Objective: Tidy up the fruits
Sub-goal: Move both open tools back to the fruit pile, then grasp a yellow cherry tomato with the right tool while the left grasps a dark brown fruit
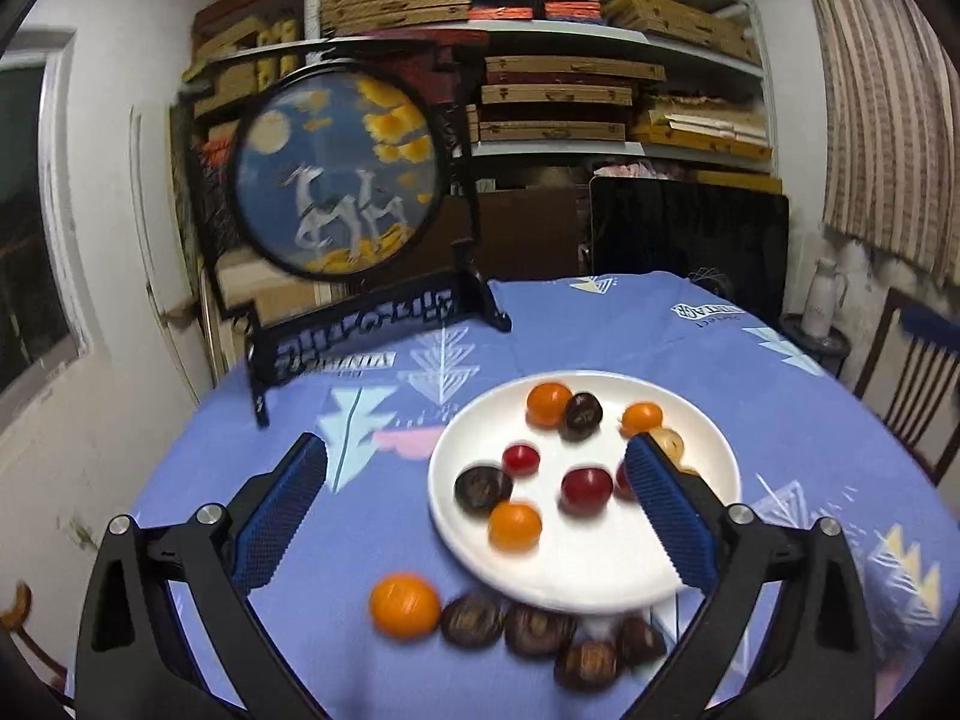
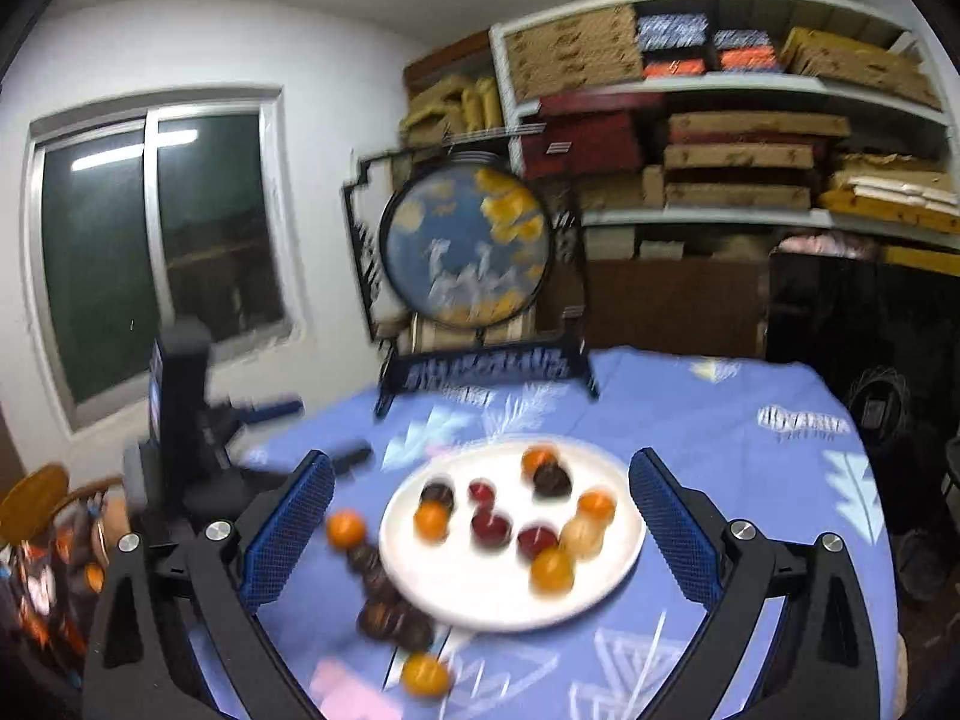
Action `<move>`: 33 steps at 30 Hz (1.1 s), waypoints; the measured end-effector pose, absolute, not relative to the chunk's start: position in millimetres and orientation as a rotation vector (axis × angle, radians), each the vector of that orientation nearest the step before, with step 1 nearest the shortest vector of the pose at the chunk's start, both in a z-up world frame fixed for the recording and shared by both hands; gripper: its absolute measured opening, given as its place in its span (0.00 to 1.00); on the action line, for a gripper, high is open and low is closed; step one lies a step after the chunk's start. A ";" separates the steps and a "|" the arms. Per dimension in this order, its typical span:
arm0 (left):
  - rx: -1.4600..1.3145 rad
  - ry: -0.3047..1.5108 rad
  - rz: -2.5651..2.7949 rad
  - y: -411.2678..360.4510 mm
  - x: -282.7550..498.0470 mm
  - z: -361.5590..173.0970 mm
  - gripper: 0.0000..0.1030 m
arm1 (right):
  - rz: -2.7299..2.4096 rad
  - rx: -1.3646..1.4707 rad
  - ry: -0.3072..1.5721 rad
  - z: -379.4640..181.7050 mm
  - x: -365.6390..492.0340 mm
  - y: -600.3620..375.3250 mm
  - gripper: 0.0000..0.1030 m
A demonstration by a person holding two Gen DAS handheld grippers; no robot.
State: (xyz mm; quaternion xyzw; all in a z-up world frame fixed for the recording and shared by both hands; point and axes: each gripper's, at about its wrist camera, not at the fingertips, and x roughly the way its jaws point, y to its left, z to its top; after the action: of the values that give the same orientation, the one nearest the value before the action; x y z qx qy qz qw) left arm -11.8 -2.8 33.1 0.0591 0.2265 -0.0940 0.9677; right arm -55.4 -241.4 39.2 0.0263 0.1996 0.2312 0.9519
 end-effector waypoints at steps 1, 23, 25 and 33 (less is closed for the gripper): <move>0.116 0.470 -0.183 5.0 -17.9 31.4 0.95 | 0.479 0.037 0.444 32.0 -58.8 -237.2 0.97; 0.309 0.735 -0.395 -22.2 -63.1 -52.0 0.94 | 0.506 -0.260 0.928 -96.3 -34.0 -170.5 0.34; 0.328 0.712 -0.432 -37.3 -63.2 -49.8 0.94 | 0.487 -0.228 0.922 -92.3 -36.7 -184.8 0.34; 0.431 0.716 -0.512 -88.3 -37.8 -64.5 0.78 | 0.468 -0.149 0.894 -82.5 -47.4 -220.5 0.29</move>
State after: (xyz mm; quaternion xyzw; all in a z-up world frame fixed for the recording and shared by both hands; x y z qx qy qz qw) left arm -37.8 -88.3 -64.5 0.2071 0.3440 -0.2457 0.8823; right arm -47.4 -220.5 -82.5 -0.0714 0.4278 0.2241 0.8727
